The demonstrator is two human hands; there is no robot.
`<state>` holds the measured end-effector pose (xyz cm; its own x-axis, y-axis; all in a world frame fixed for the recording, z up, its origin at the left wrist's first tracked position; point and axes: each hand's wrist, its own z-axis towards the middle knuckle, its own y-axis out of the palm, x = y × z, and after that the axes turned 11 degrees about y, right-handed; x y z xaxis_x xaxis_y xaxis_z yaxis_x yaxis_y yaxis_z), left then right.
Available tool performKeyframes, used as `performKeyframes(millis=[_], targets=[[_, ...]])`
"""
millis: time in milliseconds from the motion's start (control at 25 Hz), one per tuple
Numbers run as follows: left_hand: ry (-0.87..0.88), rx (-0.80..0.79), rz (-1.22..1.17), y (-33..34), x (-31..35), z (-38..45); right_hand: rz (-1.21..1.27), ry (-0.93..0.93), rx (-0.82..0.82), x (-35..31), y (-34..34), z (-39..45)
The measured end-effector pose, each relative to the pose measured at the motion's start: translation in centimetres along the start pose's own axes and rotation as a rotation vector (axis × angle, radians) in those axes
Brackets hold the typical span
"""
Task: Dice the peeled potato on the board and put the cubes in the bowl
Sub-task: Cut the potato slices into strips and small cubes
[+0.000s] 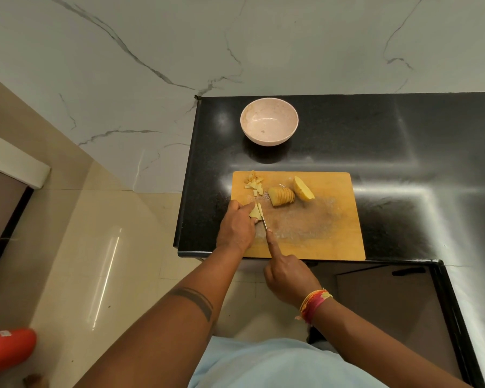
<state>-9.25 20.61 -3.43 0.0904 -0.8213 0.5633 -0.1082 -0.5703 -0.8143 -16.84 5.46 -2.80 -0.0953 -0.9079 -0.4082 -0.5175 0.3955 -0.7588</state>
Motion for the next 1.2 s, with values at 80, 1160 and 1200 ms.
performKeyframes(millis=[80, 1160, 1200], targets=[[-0.012, 0.007, -0.005, 0.0, 0.0, 0.0, -0.002, -0.004, -0.004, 0.0, 0.1, -0.4], [-0.04, 0.04, 0.015, 0.2, 0.1, 0.4, 0.03, -0.019, 0.006, -2.6, -1.3, 3.4], [-0.043, 0.038, 0.008, 0.2, 0.0, 0.4, 0.019, -0.024, 0.002, -2.1, -0.9, 2.7]])
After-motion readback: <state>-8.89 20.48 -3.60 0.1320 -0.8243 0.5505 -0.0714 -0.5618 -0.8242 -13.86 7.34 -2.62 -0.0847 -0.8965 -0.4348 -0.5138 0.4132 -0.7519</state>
